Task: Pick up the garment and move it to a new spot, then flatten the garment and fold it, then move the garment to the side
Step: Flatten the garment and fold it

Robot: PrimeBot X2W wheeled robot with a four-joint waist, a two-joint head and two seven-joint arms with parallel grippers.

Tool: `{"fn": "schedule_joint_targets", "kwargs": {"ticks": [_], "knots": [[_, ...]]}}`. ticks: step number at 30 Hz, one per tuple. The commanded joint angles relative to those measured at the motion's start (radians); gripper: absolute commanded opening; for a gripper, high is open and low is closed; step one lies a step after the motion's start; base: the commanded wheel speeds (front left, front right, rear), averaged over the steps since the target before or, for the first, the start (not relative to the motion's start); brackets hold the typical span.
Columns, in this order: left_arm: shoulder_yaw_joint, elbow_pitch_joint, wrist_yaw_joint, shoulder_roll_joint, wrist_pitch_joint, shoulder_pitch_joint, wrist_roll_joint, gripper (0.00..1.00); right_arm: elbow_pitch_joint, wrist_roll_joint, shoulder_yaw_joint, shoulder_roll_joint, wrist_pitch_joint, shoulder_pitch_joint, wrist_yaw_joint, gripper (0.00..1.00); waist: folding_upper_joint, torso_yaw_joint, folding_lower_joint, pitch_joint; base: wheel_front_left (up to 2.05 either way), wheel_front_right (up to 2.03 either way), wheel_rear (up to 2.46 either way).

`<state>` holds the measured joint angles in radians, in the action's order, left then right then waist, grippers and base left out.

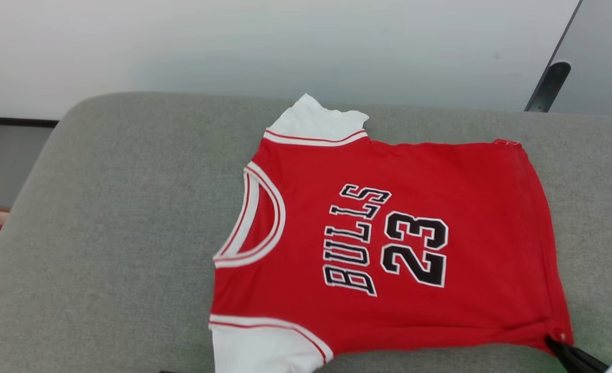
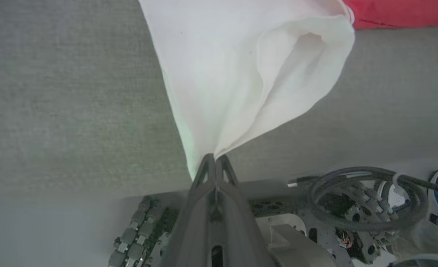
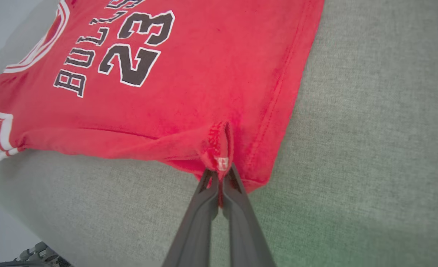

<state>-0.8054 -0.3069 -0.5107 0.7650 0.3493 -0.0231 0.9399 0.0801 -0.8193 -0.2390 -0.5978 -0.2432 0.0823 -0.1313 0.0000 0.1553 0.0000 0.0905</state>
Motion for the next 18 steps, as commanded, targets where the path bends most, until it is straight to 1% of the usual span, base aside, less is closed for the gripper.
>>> {"fn": "schedule_joint_targets", "kwargs": {"ticks": [1, 3, 6, 10, 14, 15, 18], "knots": [[0.001, -0.018, -0.017, 0.012, 0.008, -0.011, 0.001, 0.00, -0.012, -0.002, 0.023, 0.001, -0.006, 0.019, 0.001, 0.00, 0.0000, -0.002, 0.0000, 0.009, 0.00, 0.00, 0.00], [-0.005, -0.052, -0.037, 0.022, 0.026, -0.018, 0.000, 0.00, -0.029, 0.009, 0.059, 0.011, -0.011, 0.041, 0.001, 0.00, 0.0000, -0.006, 0.0000, 0.016, 0.00, 0.00, 0.00], [0.007, -0.097, -0.053, 0.049, 0.046, 0.011, -0.014, 0.00, -0.049, 0.033, 0.107, 0.027, -0.032, 0.050, 0.001, 0.00, 0.0000, -0.016, 0.0000, 0.026, 0.00, 0.00, 0.00], [0.029, -0.145, -0.053, 0.113, 0.102, 0.093, -0.052, 0.00, -0.075, 0.055, 0.165, 0.051, -0.085, 0.015, 0.001, 0.00, 0.0000, -0.028, 0.0000, 0.049, 0.00, 0.00, 0.00], [0.056, -0.162, -0.018, 0.186, 0.183, 0.230, -0.101, 0.00, -0.099, 0.095, 0.211, 0.073, -0.156, -0.054, 0.001, 0.00, 0.0000, -0.043, 0.0000, 0.079, 0.00, 0.00, 0.00], [0.059, -0.157, -0.001, 0.202, 0.205, 0.268, -0.114, 0.00, -0.103, 0.108, 0.222, 0.083, -0.174, -0.077, 0.001, 0.00, 0.0000, -0.046, 0.0000, 0.087, 0.00, 0.00, 0.00], [0.070, -0.123, 0.060, 0.224, 0.265, 0.386, -0.137, 0.00, -0.114, 0.152, 0.236, 0.104, -0.237, -0.158, 0.001, 0.00, 0.0000, -0.058, 0.0000, 0.116, 0.00, 0.00, 0.00]]}}
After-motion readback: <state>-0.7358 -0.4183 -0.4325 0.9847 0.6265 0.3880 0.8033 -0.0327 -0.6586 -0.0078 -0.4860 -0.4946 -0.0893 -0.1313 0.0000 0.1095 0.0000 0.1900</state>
